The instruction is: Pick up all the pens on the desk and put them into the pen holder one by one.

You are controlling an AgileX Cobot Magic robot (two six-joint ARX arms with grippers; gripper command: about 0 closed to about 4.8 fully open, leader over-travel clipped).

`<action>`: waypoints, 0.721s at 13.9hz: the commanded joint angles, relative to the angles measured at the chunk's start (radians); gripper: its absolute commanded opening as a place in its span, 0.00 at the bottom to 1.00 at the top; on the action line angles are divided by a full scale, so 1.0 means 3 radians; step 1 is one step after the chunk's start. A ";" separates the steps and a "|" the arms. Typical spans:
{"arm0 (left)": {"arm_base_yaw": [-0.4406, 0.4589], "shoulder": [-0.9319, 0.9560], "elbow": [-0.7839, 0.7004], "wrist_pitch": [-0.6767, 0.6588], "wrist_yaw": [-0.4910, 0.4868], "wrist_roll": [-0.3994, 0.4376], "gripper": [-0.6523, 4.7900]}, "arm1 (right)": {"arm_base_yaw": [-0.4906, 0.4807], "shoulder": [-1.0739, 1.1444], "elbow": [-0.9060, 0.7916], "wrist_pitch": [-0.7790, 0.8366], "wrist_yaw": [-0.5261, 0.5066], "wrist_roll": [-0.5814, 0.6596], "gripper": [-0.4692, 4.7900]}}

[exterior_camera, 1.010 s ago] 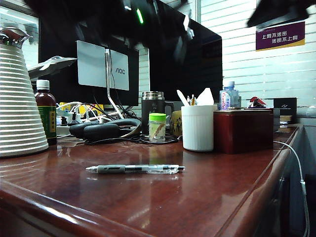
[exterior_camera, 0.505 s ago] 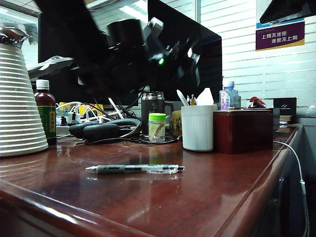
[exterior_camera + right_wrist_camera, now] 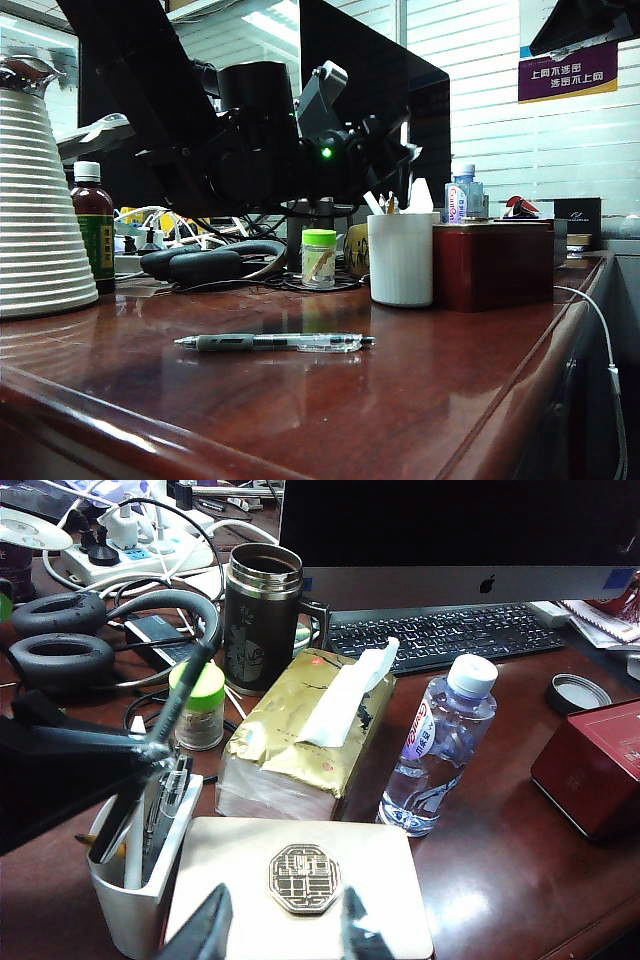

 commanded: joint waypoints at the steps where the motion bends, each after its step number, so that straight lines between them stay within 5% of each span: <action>1: -0.0003 -0.0015 0.0008 -0.0139 -0.0004 0.0113 0.11 | 0.0000 -0.0004 0.0008 0.0025 0.0004 0.0001 0.37; 5: -0.0001 -0.0015 0.0014 -0.0399 -0.0010 0.0380 0.12 | 0.0000 0.0062 0.0008 -0.0036 0.0001 0.0001 0.37; 6: -0.0001 -0.0015 0.0015 -0.0341 -0.0011 0.0397 0.48 | 0.0000 0.0067 0.0008 -0.0033 0.0001 0.0001 0.37; 9: -0.0003 -0.0019 0.0015 -0.0089 -0.0006 0.0392 0.52 | 0.0000 0.0069 0.0008 -0.0032 0.0003 0.0001 0.37; 10: 0.0005 -0.0402 0.0015 -0.0130 0.0374 0.0392 0.55 | 0.0001 0.0067 0.0008 -0.0032 -0.0019 0.0003 0.37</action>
